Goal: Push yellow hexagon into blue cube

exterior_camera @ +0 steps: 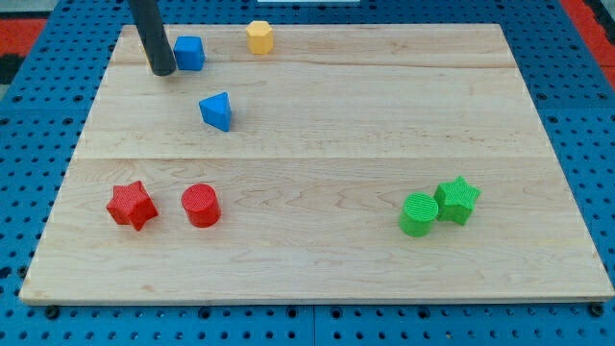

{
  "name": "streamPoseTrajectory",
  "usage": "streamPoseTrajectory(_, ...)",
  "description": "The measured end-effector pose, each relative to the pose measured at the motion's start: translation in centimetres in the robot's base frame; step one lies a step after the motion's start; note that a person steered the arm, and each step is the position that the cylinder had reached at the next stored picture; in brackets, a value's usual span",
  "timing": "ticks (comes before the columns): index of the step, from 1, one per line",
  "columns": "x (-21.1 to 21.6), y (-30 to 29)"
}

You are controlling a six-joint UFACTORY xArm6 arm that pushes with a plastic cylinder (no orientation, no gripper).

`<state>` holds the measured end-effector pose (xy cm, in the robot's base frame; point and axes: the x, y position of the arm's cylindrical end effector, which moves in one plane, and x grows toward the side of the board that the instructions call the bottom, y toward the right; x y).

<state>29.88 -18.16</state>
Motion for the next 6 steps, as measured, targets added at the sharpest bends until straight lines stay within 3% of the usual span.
streamPoseTrajectory(1, 0.1, 6.2)
streamPoseTrajectory(5, -1.6, -1.2)
streamPoseTrajectory(6, -1.9, 6.9)
